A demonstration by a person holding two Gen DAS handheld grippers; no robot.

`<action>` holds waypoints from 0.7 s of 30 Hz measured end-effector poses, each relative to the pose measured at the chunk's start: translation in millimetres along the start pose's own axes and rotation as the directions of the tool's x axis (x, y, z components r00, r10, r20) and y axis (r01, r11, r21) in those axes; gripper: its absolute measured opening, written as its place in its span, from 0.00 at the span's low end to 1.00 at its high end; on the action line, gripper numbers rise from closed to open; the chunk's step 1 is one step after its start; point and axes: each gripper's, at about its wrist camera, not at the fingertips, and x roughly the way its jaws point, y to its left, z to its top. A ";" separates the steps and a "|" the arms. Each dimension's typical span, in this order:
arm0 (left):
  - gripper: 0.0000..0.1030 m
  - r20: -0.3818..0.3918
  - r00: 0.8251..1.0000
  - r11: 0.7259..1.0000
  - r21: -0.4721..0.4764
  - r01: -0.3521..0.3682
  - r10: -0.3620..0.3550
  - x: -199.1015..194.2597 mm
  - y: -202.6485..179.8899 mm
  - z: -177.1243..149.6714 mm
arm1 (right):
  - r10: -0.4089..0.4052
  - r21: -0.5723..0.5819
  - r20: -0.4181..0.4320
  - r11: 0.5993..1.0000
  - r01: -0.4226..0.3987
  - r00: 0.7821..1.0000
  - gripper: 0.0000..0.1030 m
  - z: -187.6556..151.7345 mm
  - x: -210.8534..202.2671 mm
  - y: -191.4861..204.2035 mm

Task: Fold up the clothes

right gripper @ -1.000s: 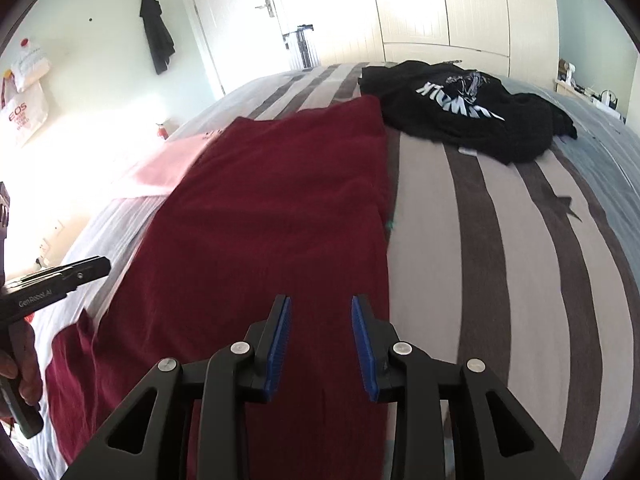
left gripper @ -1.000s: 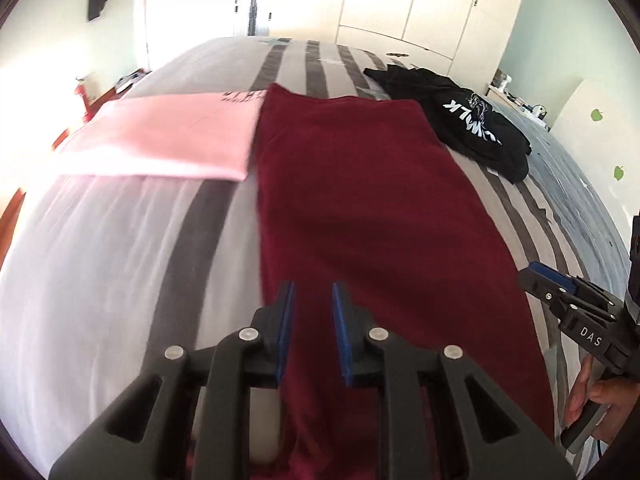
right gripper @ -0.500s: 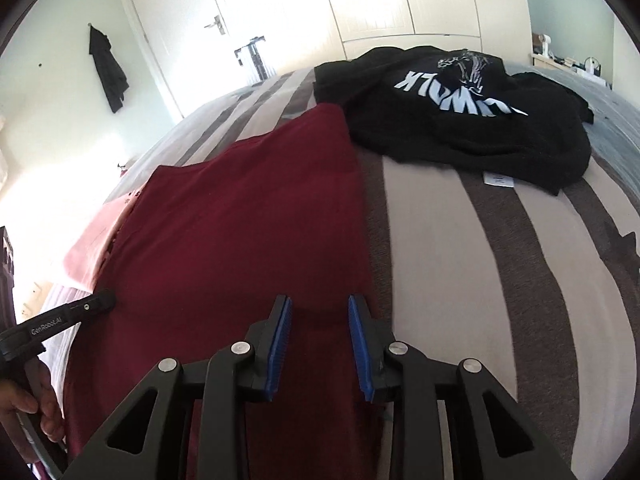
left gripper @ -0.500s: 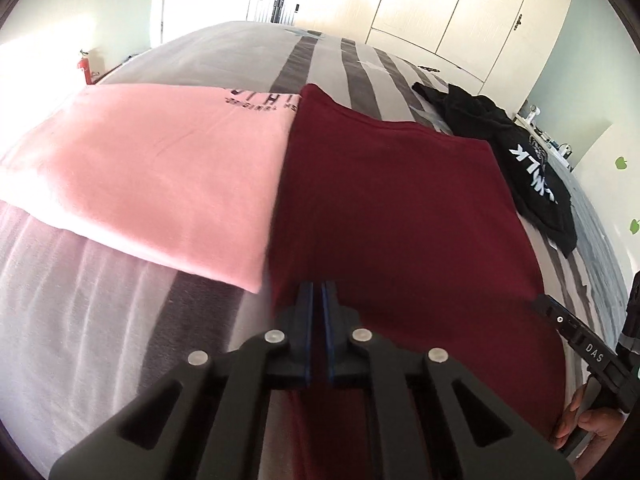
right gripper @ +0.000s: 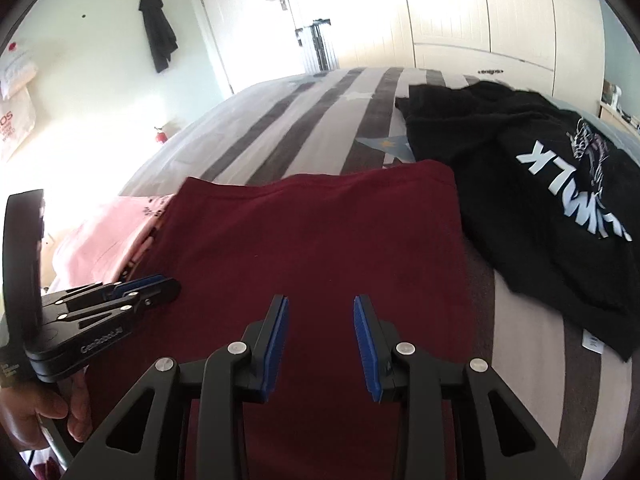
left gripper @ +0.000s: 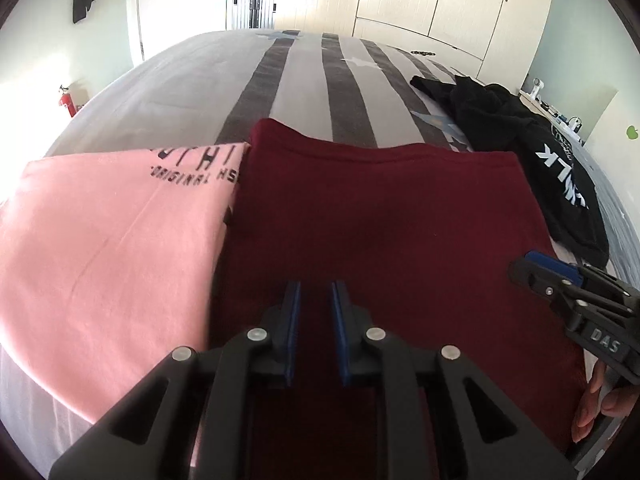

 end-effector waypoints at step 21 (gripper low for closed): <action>0.14 -0.019 0.995 0.994 0.055 -0.096 0.097 82.5 -19.9 98.9 | -0.064 -0.026 -0.004 0.998 0.064 0.998 0.06 71.2 51.0 -51.5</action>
